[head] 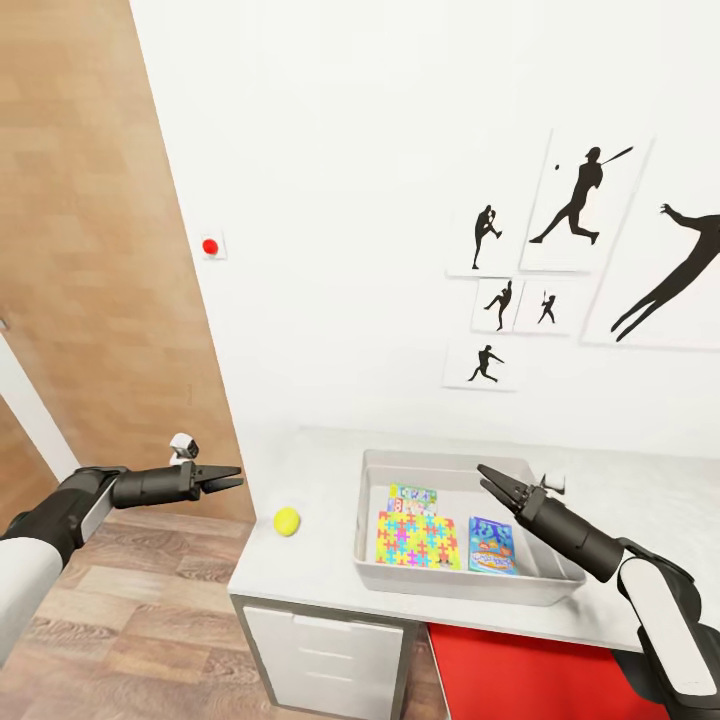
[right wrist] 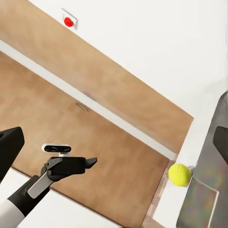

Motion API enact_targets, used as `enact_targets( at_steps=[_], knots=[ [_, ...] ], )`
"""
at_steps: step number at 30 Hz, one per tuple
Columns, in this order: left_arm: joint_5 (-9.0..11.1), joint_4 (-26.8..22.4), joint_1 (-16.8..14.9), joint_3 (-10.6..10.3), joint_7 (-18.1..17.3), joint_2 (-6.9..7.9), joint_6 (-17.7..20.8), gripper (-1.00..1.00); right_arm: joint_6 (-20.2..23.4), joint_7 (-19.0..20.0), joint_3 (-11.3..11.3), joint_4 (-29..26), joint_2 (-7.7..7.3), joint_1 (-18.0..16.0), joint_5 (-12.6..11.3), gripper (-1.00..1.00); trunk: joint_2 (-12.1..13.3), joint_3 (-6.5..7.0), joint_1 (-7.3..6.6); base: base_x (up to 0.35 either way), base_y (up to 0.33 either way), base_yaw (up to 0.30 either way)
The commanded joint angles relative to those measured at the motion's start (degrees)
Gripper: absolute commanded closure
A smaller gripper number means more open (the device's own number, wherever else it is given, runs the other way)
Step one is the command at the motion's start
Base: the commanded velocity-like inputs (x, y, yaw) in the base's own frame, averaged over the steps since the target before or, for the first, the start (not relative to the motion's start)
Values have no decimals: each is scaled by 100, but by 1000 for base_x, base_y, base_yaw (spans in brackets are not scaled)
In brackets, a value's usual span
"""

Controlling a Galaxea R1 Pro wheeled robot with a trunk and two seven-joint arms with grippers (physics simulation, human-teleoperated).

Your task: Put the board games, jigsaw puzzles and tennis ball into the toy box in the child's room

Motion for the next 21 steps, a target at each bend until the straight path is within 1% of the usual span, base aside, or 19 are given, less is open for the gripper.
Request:
enact_targets(
  at_steps=[1, 9, 17, 21],
  knots=[
    [28, 1, -7, -37, -16, 6, 62, -100, 35, 4, -29, 21, 13, -6, -11, -100, -13, -13, 4, 0, 0, 0],
    [28, 1, -7, -36, -21, 12, 63, -100, 34, 32, -69, 101, 34, -6, -9, -100, -13, -9, 4, 0, 0, -6],
    [35, 1, -7, -35, -18, 10, 63, -100, 42, 66, -76, 109, 29, -6, -9, -100, -13, 42, 4, 0, 33, -120],
    [39, 1, -7, -34, -23, 24, 63, -100, 43, 70, -76, 110, 30, -6, -9, -100, -13, 51, 4, 0, 61, -45]
  ],
)
